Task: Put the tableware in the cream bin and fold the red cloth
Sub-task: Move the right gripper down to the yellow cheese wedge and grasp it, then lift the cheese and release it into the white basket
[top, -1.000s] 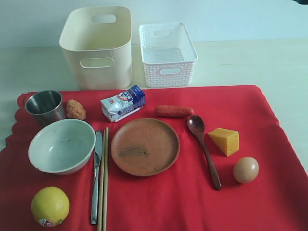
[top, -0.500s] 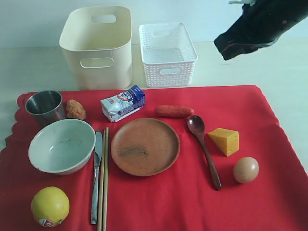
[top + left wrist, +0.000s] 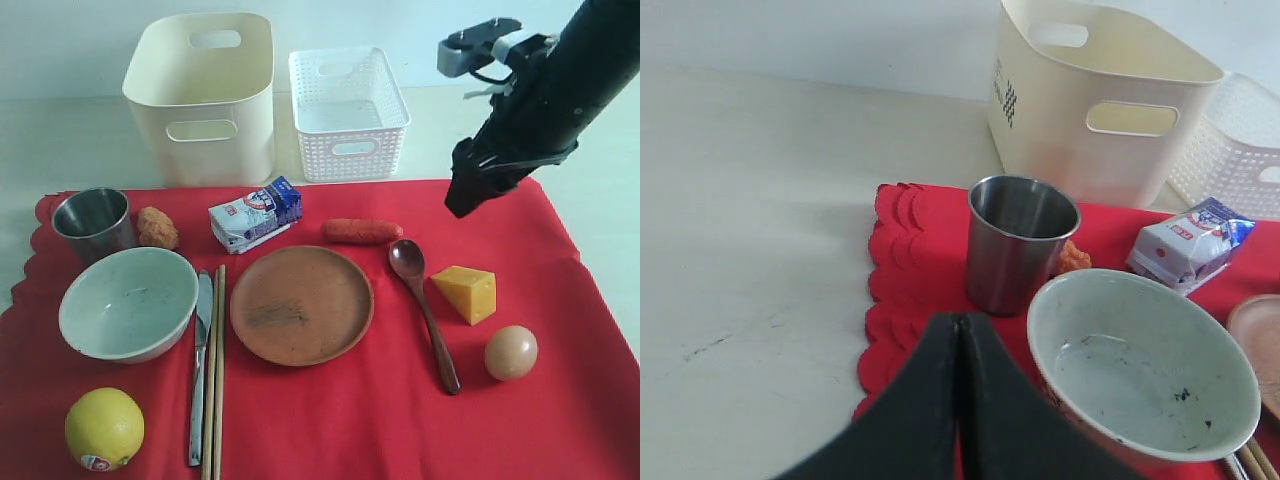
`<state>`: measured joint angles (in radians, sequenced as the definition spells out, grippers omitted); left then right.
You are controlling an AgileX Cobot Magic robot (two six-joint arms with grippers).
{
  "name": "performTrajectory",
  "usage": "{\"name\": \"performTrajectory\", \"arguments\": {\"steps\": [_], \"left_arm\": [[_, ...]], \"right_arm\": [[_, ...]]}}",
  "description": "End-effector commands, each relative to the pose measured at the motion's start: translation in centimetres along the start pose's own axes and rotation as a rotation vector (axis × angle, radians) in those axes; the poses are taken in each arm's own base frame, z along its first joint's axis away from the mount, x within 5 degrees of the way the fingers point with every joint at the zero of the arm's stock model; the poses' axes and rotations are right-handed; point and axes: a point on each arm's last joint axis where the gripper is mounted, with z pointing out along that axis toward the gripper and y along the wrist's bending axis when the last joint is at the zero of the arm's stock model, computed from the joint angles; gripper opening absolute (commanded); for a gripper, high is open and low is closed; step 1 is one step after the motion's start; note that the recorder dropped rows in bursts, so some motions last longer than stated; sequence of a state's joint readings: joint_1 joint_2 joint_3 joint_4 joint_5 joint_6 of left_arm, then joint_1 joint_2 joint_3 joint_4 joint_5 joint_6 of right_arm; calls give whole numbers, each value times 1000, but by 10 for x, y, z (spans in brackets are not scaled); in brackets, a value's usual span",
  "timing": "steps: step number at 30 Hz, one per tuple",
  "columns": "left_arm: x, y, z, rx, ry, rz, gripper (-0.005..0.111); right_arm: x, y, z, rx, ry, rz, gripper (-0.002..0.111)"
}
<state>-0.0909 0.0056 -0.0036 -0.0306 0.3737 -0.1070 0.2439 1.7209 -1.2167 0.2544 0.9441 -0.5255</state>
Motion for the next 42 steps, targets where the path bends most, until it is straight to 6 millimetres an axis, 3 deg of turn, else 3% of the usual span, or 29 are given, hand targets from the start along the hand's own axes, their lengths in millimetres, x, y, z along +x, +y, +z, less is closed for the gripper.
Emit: {"name": "performTrajectory", "arguments": {"steps": [1,7,14,16,20,22,27,32,34,36,38,42], "left_arm": [[0,0,0,2,-8,-10,0],[0,0,0,2,-8,-10,0],[0,0,0,2,-8,-10,0],[0,0,0,2,-8,-10,0],[0,0,0,2,-8,-10,0],[0,0,0,2,-8,-10,0],[0,0,0,2,-8,-10,0],[0,0,0,2,-8,-10,0],[0,0,0,2,-8,-10,0],[0,0,0,2,-8,-10,0],[0,0,0,2,-8,-10,0],[0,0,0,2,-8,-10,0]], "right_arm": [[2,6,33,-8,111,-81,74],[2,21,65,43,244,-128,74],[11,17,95,31,359,-77,74],[14,17,100,16,401,-72,68],[14,17,100,18,406,-75,47],[9,15,95,34,411,-92,29],[-1,12,81,72,402,-70,0],[-12,14,57,103,308,-74,0],[-23,15,33,147,163,-87,0],[-28,16,23,169,81,-93,0],[-42,18,10,189,-95,-82,0],[-73,13,-1,205,-229,-73,0]]}}
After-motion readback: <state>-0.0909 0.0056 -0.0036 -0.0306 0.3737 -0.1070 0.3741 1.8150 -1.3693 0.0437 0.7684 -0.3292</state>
